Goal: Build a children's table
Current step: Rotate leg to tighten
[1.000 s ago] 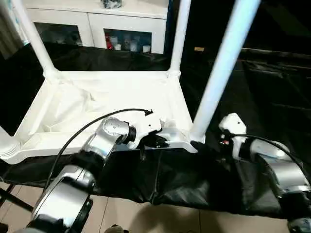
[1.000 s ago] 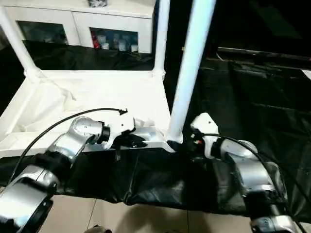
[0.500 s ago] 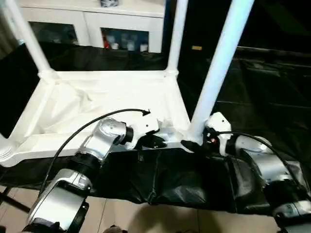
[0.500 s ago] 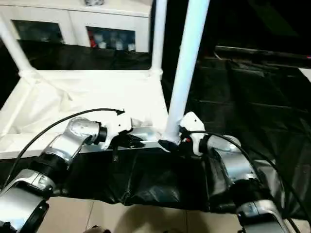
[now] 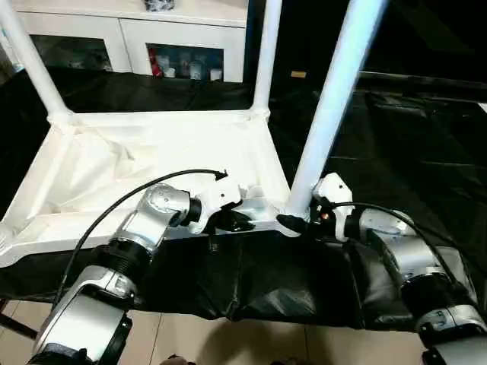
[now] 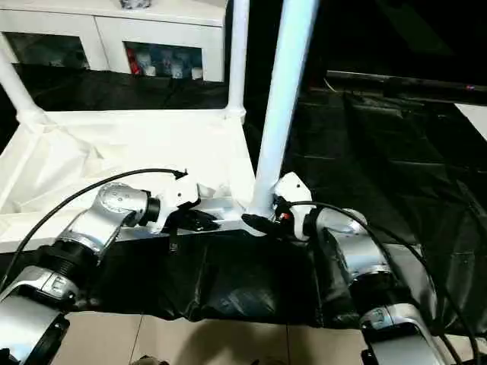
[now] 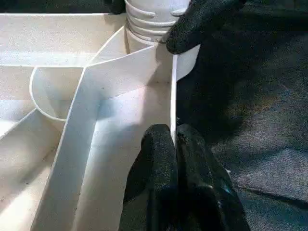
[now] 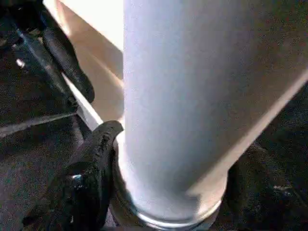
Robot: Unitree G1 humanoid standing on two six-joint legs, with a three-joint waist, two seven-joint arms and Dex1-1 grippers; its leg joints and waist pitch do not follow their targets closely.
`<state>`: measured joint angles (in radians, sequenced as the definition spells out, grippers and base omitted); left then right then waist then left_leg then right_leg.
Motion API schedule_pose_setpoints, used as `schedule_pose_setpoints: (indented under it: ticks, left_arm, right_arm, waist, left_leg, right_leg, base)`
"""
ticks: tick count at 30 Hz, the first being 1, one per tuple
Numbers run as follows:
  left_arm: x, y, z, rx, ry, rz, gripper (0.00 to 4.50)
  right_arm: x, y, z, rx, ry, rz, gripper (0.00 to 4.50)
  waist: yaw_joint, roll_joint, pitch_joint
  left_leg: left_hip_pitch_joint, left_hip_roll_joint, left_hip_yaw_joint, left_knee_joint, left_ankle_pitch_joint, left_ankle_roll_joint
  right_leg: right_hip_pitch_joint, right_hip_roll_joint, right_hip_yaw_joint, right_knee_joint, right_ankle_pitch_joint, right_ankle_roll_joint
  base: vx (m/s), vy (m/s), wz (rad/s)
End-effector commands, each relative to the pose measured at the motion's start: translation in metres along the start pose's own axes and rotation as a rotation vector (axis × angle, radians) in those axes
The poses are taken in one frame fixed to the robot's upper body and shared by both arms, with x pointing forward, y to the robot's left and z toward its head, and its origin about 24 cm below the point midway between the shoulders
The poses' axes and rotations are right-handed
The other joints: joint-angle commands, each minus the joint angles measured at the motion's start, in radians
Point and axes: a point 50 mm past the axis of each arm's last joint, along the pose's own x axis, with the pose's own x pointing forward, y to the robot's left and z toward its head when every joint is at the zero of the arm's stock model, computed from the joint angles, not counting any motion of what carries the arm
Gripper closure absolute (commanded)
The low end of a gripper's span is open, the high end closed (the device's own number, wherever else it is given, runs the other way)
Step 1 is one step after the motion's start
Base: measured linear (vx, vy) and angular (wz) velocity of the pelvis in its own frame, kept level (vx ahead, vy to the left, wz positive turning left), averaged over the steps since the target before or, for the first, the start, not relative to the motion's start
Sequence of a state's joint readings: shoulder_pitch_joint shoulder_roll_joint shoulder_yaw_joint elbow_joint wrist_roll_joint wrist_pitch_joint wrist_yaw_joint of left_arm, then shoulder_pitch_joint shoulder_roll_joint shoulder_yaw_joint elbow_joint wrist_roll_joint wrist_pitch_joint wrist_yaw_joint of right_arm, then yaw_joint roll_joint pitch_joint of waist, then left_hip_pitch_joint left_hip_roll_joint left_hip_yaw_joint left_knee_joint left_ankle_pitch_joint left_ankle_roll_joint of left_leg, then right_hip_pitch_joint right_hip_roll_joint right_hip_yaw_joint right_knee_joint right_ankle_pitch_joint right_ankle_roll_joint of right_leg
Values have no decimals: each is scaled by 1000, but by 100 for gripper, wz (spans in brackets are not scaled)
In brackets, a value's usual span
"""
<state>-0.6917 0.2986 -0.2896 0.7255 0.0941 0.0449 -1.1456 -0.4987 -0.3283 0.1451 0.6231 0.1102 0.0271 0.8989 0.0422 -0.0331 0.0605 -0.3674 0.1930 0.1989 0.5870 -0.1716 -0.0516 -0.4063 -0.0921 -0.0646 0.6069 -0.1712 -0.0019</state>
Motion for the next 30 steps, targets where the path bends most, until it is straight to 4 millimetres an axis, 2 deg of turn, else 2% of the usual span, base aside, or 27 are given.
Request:
schedule_pose_setpoints:
  ticks: [1,3,4,5,8,9,10,11,12,13,15,16,18,20,21,24,25,27,28,29,30]
  left_arm:
    - [8,-4,-5,-53,-4,22,450]
    - [10,-4,-4,-54,-6,29,450]
    - [20,-6,-1,-63,-10,74,450]
    - [22,-6,1,-66,-12,85,450]
    - [48,-12,15,-111,-49,177,450]
    - [53,-13,19,-123,-57,191,450]
    - [64,-17,25,-135,-71,202,450]
    - [72,-21,30,-133,-77,200,450]
    - [72,-21,30,-133,-77,200,450]
    - [77,-24,33,-114,-83,188,450]
    - [76,-24,34,-106,-92,179,450]
    - [71,-23,34,-80,-106,167,450]
    - [65,-22,32,-60,-113,151,450]
    - [55,-20,28,-30,-128,119,450]
    - [55,-20,28,-30,-128,119,450]
    - [42,-18,24,-10,-143,72,450]
    - [33,-18,21,-2,-150,32,450]
    - [27,-18,18,2,-146,5,450]
    - [20,-18,14,8,-141,-32,450]
    - [17,-18,13,7,-135,-48,450]
    - [14,-18,11,5,-130,-65,450]
  right_arm:
    - [4,6,-2,36,-29,-27,173]
    - [5,8,-3,42,-32,-29,175]
    - [12,19,-9,72,-39,-50,175]
    - [14,22,-9,82,-43,-61,175]
    - [35,36,-12,179,-58,-242,176]
    - [39,38,-13,199,-57,-280,176]
    - [49,41,-11,247,-66,-340,176]
    - [57,46,-7,275,-83,-361,176]
    - [57,46,-7,275,-83,-361,176]
    - [65,52,0,265,-114,-346,176]
    - [66,54,5,240,-134,-325,176]
    - [63,55,10,222,-170,-296,120]
    - [58,54,12,225,-191,-274,107]
    - [47,49,10,209,-199,-234,100]
    - [47,49,10,209,-199,-234,86]
    - [33,40,4,151,-159,-189,61]
    - [23,35,1,121,-137,-148,61]
    - [16,31,0,104,-123,-115,61]
    - [8,28,-2,80,-107,-66,61]
    - [4,27,-2,62,-99,-41,61]
    - [0,25,-2,42,-89,-13,61]
  waist:
    - [12,-5,-65]
    - [12,-6,-64]
    - [12,-1,-63]
    - [12,-1,-63]
    - [13,-3,-60]
    - [9,4,-59]
    - [9,4,-59]
    - [7,9,-59]
    - [6,3,-60]
    - [7,4,-61]
    - [6,16,-63]
    - [5,16,-64]
    - [6,16,-65]
    - [8,15,-70]
    - [9,15,-70]
    - [13,14,-75]
    - [13,15,-75]
    - [15,17,-76]
    - [18,15,-79]
    - [20,15,-80]
    - [23,18,-78]
  left_leg:
    - [10,39,-21,-72,-292,27]
    - [10,40,-21,-72,-294,27]
    - [13,41,-22,-75,-312,20]
    - [13,41,-22,-75,-312,20]
    - [18,39,-26,-79,-353,-5]
    - [19,39,-26,-81,-374,-15]
    - [22,36,-29,-81,-392,-18]
    - [23,36,-29,-82,-400,-20]
    - [21,33,-31,-82,-409,-17]
    - [23,32,-31,-81,-410,-13]
    - [22,32,-33,-84,-420,-8]
    - [18,32,-33,-86,-421,-5]
    - [19,33,-32,-86,-422,-1]
    - [8,33,-31,-86,-382,20]
    - [8,33,-30,-86,-372,25]
    - [7,32,-24,-81,-311,40]
    - [0,34,-24,-81,-279,50]
    - [3,36,-22,-79,-267,55]
    - [7,37,-19,-75,-243,64]
    - [5,37,-19,-75,-228,68]
    - [6,39,-18,-75,-217,76]
  right_leg:
    - [43,-60,43,-83,-317,-223]
    - [42,-60,44,-84,-320,-221]
    - [38,-58,43,-87,-335,-215]
    - [38,-58,43,-87,-335,-215]
    - [35,-59,42,-95,-410,-190]
    - [29,-57,43,-99,-435,-180]
    - [29,-58,41,-104,-466,-166]
    - [26,-59,41,-106,-477,-162]
    - [29,-59,37,-111,-507,-143]
    - [28,-59,37,-114,-517,-135]
    - [28,-58,37,-118,-515,-124]
    - [30,-56,37,-117,-495,-120]
    - [29,-57,38,-118,-486,-120]
    - [38,-58,41,-110,-426,-130]
    - [38,-58,40,-110,-415,-133]
    - [43,-57,42,-103,-347,-156]
    - [49,-57,40,-94,-304,-175]
    - [48,-57,40,-93,-286,-187]
    - [48,-57,42,-87,-234,-209]
    - [51,-56,41,-82,-204,-217]
    - [48,-54,40,-79,-172,-230]
  base:
    - [0,0,0]
    - [0,0,0]
    - [0,0,0]
    - [0,0,0]
    - [0,0,0]
    - [0,0,0]
    - [0,0,0]
    - [0,0,0]
    - [0,0,0]
    - [0,0,0]
    - [0,0,0]
    - [0,0,0]
    - [0,0,0]
    - [0,0,0]
    - [0,0,0]
    - [0,0,0]
    - [0,0,0]
    - [0,0,0]
    - [0,0,0]
    - [0,0,0]
    - [0,0,0]
